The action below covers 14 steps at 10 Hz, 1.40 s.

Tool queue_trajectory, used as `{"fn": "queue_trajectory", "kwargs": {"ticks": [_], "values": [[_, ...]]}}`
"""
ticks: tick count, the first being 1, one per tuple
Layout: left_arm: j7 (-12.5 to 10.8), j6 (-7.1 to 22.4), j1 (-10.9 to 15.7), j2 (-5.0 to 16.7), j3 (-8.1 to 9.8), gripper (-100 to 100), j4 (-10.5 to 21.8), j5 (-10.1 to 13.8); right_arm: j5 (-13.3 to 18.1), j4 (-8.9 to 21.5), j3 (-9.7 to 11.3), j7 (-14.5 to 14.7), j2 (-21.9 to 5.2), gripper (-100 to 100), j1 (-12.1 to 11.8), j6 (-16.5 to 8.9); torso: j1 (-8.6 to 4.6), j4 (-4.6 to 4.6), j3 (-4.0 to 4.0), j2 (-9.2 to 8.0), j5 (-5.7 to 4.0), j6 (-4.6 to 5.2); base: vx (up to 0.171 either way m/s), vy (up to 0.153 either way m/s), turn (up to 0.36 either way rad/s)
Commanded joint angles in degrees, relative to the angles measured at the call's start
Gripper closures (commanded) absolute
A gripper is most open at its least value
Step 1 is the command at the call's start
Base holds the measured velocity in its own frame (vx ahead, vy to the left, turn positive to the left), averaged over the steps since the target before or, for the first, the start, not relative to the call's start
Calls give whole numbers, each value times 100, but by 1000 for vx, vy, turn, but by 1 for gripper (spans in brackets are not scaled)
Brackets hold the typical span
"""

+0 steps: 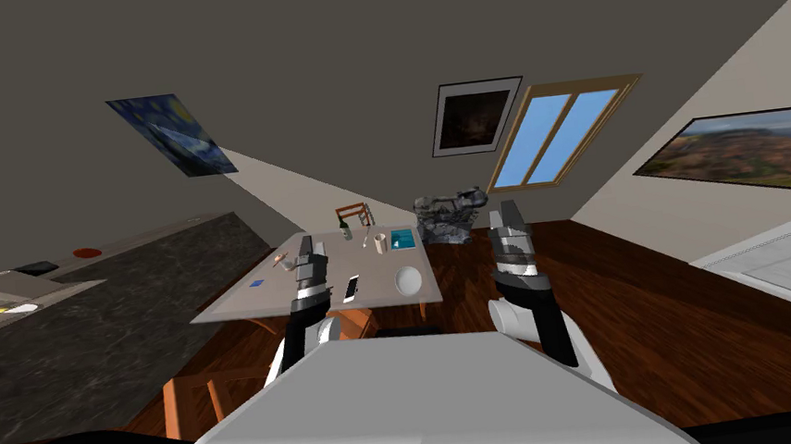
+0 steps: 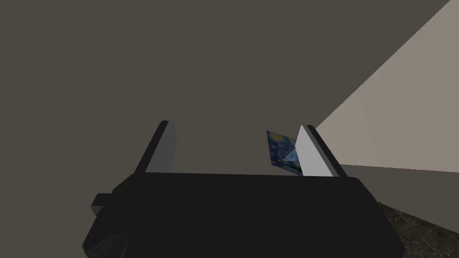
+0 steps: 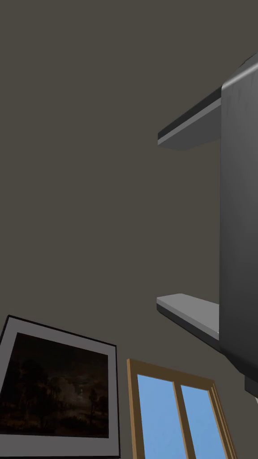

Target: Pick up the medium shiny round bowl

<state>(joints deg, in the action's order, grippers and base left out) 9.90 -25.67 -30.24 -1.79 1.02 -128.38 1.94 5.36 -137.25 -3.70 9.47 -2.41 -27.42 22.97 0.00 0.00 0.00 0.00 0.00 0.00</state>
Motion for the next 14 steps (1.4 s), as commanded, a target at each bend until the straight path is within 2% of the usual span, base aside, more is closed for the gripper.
{"fn": "queue_trajectory", "kwargs": {"ticks": [1, 3, 7, 8, 9, 10, 11, 12, 13, 14], "values": [[-61, 146, 77, 198, -33, -100, 73, -40, 0, 0, 0, 0, 0, 0, 0, 0, 0, 0, 0, 0, 0, 0, -30, -25, -36], [-145, 363, 190, 400, -78, -100, 186, -98, 0, 0, 1, 0, 0, 0, 1, 0, -16, -5, 13, -23, -3, 1, -82, -55, -37], [-373, 990, 541, 772, -199, -100, 564, -271, 0, 0, 1, 0, 1, 0, 1, 0, -31, -8, 22, -37, -7, 1, -94, -77, -52], [-373, 1053, 541, 772, -199, -100, 564, -271, 0, 0, 1, 0, 1, 0, 1, 0, -36, -8, 21, -36, -8, 1, -59, -56, -13], [-436, 1271, 650, 848, -232, -100, 688, -323, 0, 0, 1, 0, 1, 0, 1, 0, -23, -7, 16, -27, -6, 0, -43, -46, -41], [-436, 1271, 650, 848, -232, -100, 688, -323, 0, 0, 1, 0, 0, 0, 1, 0, -18, -5, 12, -20, -4, 1, -39, -40, -26], [-499, 1487, 765, 916, -265, -100, 823, -378, 0, 0, 0, 0, 0, 0, 0, 0, -15, -4, 10, -16, -4, 0, -57, -44, -42], [-499, 1504, 765, 916, -265, -100, 823, -378, 0, 0, 1, 0, 0, 0, 1, 0, -15, -4, 12, -20, -4, 0, -51, -39, -29], [-562, 1734, 886, 977, -297, -100, 968, -436, 0, 0, 0, 0, 0, 0, 1, 0, -14, -5, 12, -20, -4, -1, -60, -53, -53], [-562, 1752, 886, 977, -297, -100, 968, -436, 0, 0, 1, 0, 0, 0, 1, 0, -18, -5, 13, -23, -4, 0, -50, -57, -21]]}}
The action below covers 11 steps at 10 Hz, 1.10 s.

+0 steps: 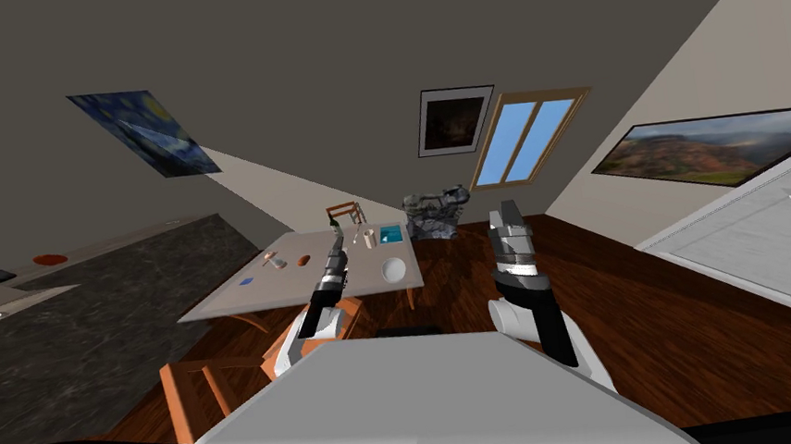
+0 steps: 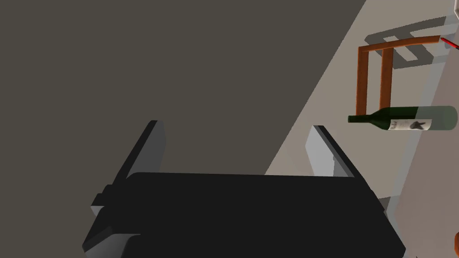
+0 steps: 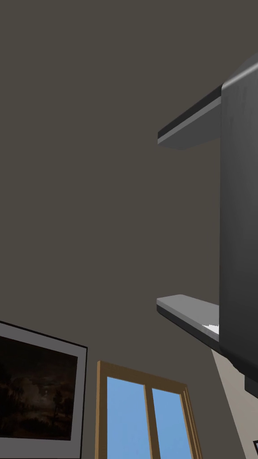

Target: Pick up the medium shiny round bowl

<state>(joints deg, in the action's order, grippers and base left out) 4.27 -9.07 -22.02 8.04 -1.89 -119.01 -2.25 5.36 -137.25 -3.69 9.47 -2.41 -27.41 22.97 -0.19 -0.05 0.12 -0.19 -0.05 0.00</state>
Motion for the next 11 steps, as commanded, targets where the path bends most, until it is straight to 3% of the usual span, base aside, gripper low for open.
{"fn": "queue_trajectory", "kwargs": {"ticks": [1, 6, 11], "values": [[-59, 286, 190, 46, -37, -100, 185, -75, 0, 0, 0, 0, 0, 0, 0, 0, 0, 0, 0, 0, 0, 0, -52, -58, -57], [-171, 910, 454, 125, -92, -100, 519, -196, 0, 0, 0, 0, 0, 0, 0, 0, -3, 1, -3, 4, 0, 1, -45, -52, -38], [-304, 1725, 867, 183, -152, -100, 1074, -378, 0, 0, 0, 0, 0, 0, 0, 0, 5, 1, -3, 5, 1, -1, -35, -55, -47]]}}
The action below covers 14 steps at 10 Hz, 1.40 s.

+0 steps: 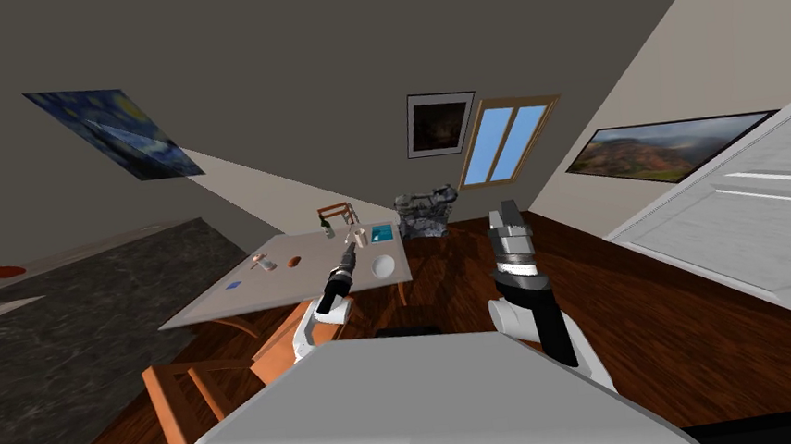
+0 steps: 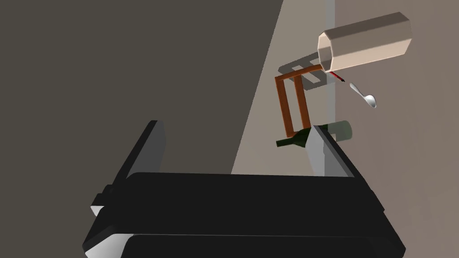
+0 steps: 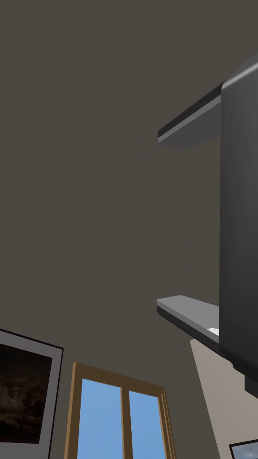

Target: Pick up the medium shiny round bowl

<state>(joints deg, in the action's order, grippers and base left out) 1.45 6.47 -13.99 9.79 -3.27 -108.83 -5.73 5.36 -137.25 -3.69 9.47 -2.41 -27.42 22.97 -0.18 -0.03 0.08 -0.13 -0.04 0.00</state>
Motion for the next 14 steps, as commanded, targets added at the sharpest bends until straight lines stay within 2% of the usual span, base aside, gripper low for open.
{"fn": "queue_trajectory", "kwargs": {"ticks": [1, 2, 3, 4, 5, 6, 7, 8, 9, 10, 11, 12, 13, 14], "values": [[-22, 253, 64, 8, -13, -100, 56, -30, 0, 0, 0, 0, 0, 0, 0, 0, 0, 0, 0, 0, 0, 0, -26, -42, -27], [-55, 432, 202, 14, -26, -100, 253, -90, 0, 0, 0, 0, 0, 0, 0, 0, 5, 0, -1, 2, 0, -2, -22, -51, -52], [-55, 562, 202, 14, -26, -100, 253, -90, 0, 0, 0, 0, 0, 0, 0, 0, 3, 1, -2, 4, 0, -1, -16, -47, -29], [-81, 738, 341, 15, -35, -100, 454, -148, 0, 0, 0, 0, 0, 0, -1, 0, 3, 1, -3, 5, 0, -2, -25, -61, -64], [-81, 874, 341, 15, -35, -100, 454, -148, 0, 0, 0, 0, 0, 0, 0, 0, -2, 1, -2, 4, -1, 0, -13, -47, -28], [-101, 1060, 478, 13, -39, -100, 660, -204, 0, 0, 0, 0, 0, 0, -1, 0, 3, 1, -3, 6, -1, -2, -10, -53, -61], [-101, 1188, 478, 13, -39, -100, 660, -204, 0, 0, 0, 0, 0, 0, 0, 0, 1, 2, -5, 9, 0, 0, -6, -43, -30], [-113, 1404, 613, 8, -39, -100, 868, -258, 0, 0, 0, 0, 0, 0, -1, 0, 6, 2, -5, 9, 0, -3, 0, -44, -49], [-113, 1501, 613, 8, -39, -100, 870, -258, 0, 0, 0, 0, 0, 0, -1, 0, 5, 2, -6, 12, 1, -1, -1, -35, -32], [-119, 1693, 746, 1, -34, -100, 1083, -310, 0, 0, 0, 0, 0, 0, -1, 0, 9, 2, -6, 11, 1, -3, 2, -41, -63], [-119, 1812, 746, 1, -34, -100, 1083, -310, 0, 0, 0, 0, 0, 0, -1, 0, 6, 3, -7, 13, 1, -1, 5, -37, -28], [-118, 1968, 876, -7, -25, -100, 1296, -360, 0, 0, -1, 0, 0, 0, -1, 0, 8, 3, -8, 14, 0, -3, 10, -40, -56], [-118, 2098, 876, -7, -25, -100, 1296, -360, 0, 0, 0, 0, 0, 0, -1, 0, 7, 3, -9, 16, 1, -2, 8, -34, -27], [-110, 2252, 1001, -17, -12, -100, 1511, -407, 0, 0, -1, 0, 0, 0, -1, 0, 9, 3, -9, 15, 1, -3, 15, -42, -45]]}}
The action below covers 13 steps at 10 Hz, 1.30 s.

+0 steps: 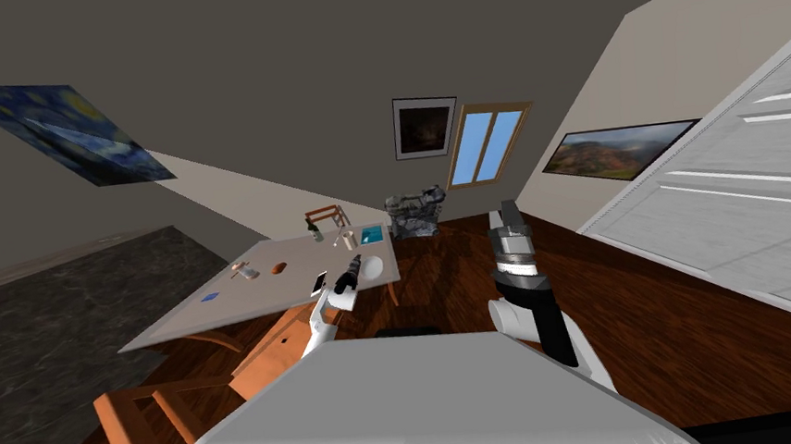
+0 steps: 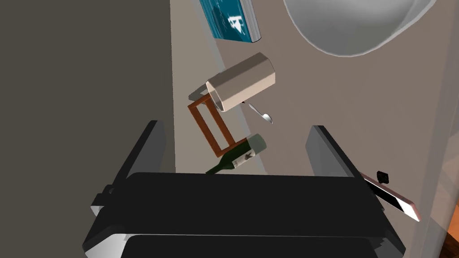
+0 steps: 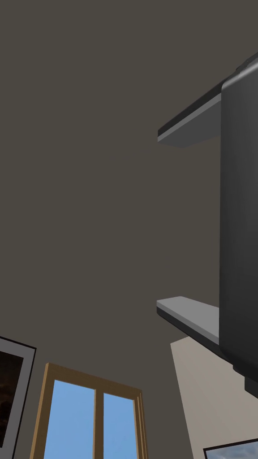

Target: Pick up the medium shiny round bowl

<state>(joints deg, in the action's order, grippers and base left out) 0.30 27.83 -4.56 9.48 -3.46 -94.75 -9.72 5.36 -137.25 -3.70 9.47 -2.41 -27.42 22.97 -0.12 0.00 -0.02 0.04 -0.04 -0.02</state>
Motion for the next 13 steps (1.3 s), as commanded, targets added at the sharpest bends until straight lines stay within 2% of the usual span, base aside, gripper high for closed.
{"fn": "queue_trajectory", "kwargs": {"ticks": [1, 2, 3, 4, 5, 6, 7, 8, 9, 10, 13], "values": [[4, 286, 58, 13, 6, -100, 102, -8, 0, 0, 0, 0, 0, 0, 0, 0, 0, 0, 0, 0, 0, 0, 16, -30, -30], [19, 437, 180, 2, 24, -100, 315, -52, 0, 0, 0, 0, 0, 0, 0, 0, 5, 0, 0, 0, 0, -1, 19, -33, -57], [19, 583, 180, 2, 24, -100, 315, -52, 0, 0, 0, 0, 0, 0, 0, 0, 4, 0, -1, 2, 1, 0, 20, -23, -26], [40, 763, 296, -10, 45, -100, 526, -93, 0, 0, 0, 0, 0, 0, 0, 0, 7, 1, -1, 2, 1, -2, 26, -22, -54], [40, 872, 296, -10, 45, -100, 526, -93, 0, 0, 0, 0, 0, 0, 0, 0, 8, 1, -3, 4, 2, 0, 23, -19, -25], [66, 1035, 407, -23, 70, -100, 733, -130, 0, 0, 0, 0, 0, 0, 0, 0, 9, 1, -2, 3, 1, -2, 32, -23, -35], [66, 1153, 407, -23, 70, -100, 733, -130, 0, 0, 0, 0, 0, 0, 0, 0, 8, 1, -3, 5, 1, -1, 30, -19, -26], [98, 1370, 513, -37, 98, -100, 936, -165, 0, 0, 0, 0, 0, 0, 0, 0, 10, 1, -3, 5, 1, -2, 39, -23, -51], [98, 1425, 513, -37, 98, -100, 936, -165, 0, 0, 0, 0, 0, 0, 0, 0, 9, 2, -5, 8, 1, -1, 33, -16, -23], [135, 1660, 612, -52, 130, -100, 1132, -197, 0, 0, 0, 0, 0, 0, 0, 0, 10, 2, -4, 7, 2, -2, 44, -15, -47], [220, 2082, 792, -87, 199, -100, 1502, -250, 0, 0, -1, 0, 0, 0, -1, 0, 13, 4, -9, 15, 2, -3, 59, -10, -42]]}}
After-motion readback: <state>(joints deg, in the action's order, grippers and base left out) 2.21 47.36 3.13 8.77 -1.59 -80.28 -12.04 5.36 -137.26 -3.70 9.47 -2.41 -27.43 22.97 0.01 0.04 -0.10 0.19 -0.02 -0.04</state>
